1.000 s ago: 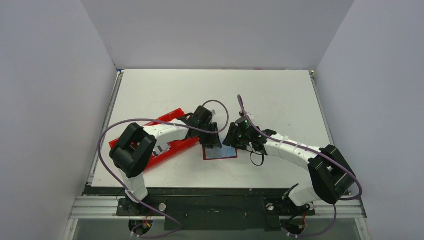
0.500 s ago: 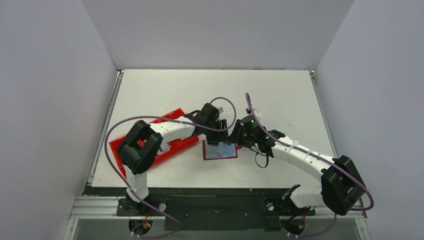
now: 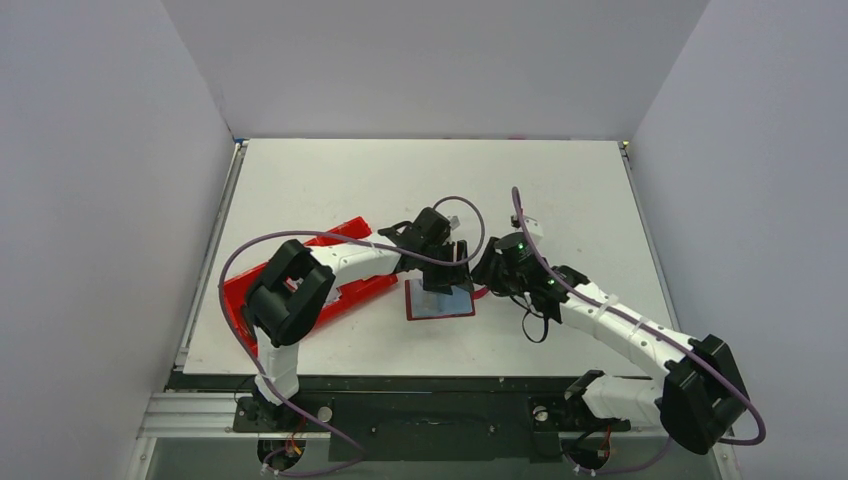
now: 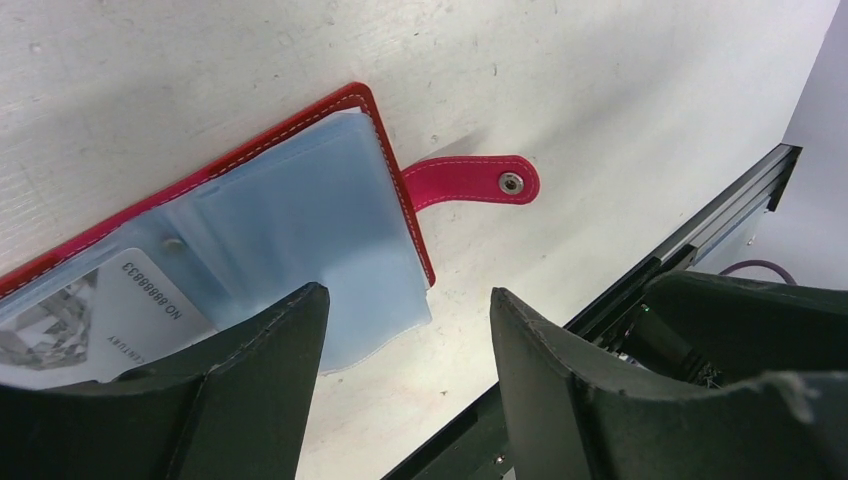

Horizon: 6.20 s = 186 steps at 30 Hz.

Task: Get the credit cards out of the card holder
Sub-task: Remove the credit card from the card holder.

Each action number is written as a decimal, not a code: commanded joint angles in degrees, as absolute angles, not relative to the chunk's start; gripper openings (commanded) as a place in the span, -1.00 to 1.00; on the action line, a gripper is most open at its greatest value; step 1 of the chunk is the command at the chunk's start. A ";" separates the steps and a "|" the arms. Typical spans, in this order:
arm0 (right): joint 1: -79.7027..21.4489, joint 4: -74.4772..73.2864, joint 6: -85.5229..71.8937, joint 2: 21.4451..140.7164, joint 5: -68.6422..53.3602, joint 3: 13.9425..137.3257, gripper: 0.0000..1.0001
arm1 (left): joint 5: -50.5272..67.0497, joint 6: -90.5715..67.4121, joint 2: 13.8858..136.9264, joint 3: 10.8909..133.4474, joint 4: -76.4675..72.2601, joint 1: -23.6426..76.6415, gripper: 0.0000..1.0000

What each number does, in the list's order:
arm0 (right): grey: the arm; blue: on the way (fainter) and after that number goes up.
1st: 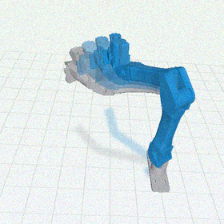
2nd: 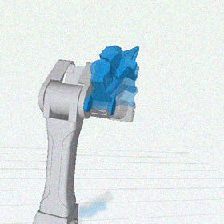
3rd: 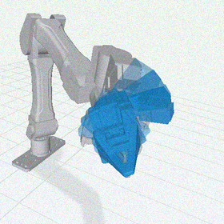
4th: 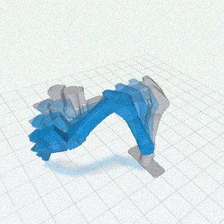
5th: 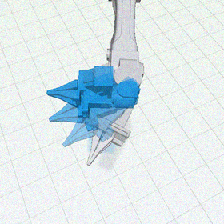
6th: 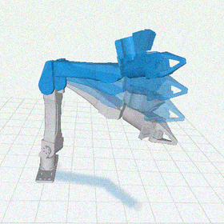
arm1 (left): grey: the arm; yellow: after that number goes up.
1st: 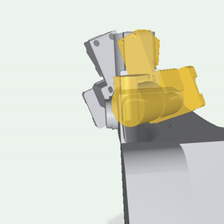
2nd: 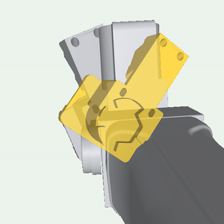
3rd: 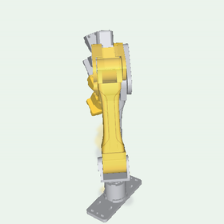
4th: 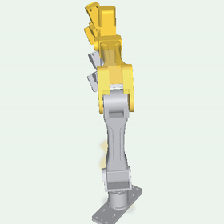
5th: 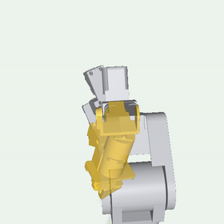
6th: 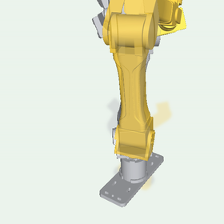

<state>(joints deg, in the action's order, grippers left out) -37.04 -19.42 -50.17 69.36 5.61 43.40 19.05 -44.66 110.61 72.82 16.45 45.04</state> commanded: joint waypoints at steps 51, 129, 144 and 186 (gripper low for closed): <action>-43.49 -7.78 -50.07 97.86 -4.65 51.42 -0.34 | 7.18 -40.76 88.49 57.44 25.64 35.36 -0.05; -27.57 38.99 -70.02 97.78 -27.75 24.45 -0.70 | 5.40 -43.69 107.67 65.33 24.03 41.80 -1.00; -26.31 43.39 -72.25 98.16 -27.95 22.41 -0.93 | 4.61 -43.86 107.88 64.93 24.97 41.73 -1.00; -25.24 50.01 -75.64 98.43 -28.38 19.99 -0.87 | 3.43 -44.06 107.95 63.90 25.31 41.67 -1.00</action>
<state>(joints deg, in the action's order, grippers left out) -25.54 46.50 -75.77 98.80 -29.39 20.45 7.60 -44.84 105.56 65.30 22.11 41.67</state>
